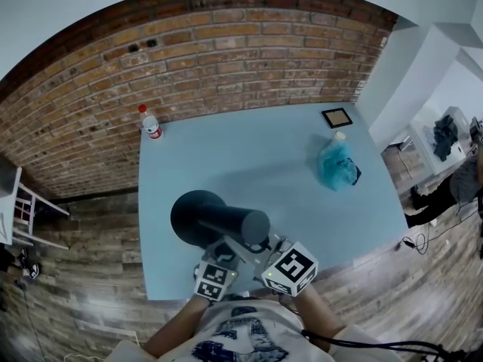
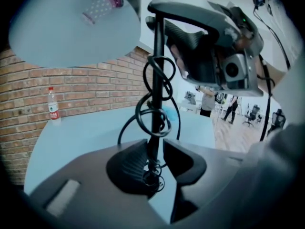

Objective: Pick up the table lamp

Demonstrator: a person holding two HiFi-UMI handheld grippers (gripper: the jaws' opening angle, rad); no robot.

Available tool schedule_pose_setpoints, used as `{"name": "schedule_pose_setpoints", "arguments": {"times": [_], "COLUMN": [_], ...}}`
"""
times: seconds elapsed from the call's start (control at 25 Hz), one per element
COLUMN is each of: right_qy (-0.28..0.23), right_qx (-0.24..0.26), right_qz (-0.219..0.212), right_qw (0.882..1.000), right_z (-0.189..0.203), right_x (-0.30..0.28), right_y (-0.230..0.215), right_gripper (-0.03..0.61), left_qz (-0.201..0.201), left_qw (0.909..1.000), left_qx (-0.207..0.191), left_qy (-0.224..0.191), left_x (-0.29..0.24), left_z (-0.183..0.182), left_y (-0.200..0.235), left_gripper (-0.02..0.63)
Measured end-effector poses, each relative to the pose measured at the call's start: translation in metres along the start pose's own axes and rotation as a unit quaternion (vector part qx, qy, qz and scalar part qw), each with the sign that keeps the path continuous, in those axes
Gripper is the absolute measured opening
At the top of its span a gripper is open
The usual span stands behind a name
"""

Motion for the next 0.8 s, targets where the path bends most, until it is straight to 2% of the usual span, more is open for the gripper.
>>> {"name": "schedule_pose_setpoints", "arguments": {"times": [0.16, 0.6, 0.8], "right_qy": [0.001, -0.008, -0.011], "right_qx": [0.000, 0.017, 0.017], "right_qz": [0.000, 0.012, 0.013], "right_qw": [1.000, 1.000, 1.000], "right_z": [0.0006, -0.0001, 0.0017], "right_x": [0.0001, 0.0008, 0.0016], "right_y": [0.0010, 0.0041, 0.0050], "right_gripper": [0.061, 0.048, 0.044], "left_qz": [-0.006, -0.007, -0.009], "left_qw": [1.0000, 0.9996, 0.9996], "left_qx": [0.004, 0.014, -0.002], "left_qy": [-0.002, -0.023, -0.028], "left_x": [0.0003, -0.0001, -0.0004], "left_z": [0.0009, 0.0048, 0.0052], "left_y": [0.0015, 0.0017, 0.0013], "left_gripper": [0.069, 0.066, 0.063]}}
Point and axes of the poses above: the fingertips, and each gripper's own axes: x backward along the fingers, y to its left, z out of its underside, the point moved 10 cm from there along x, backward along the fingers, and after that the axes turned 8 degrees about -z, right-handed, at the moved point
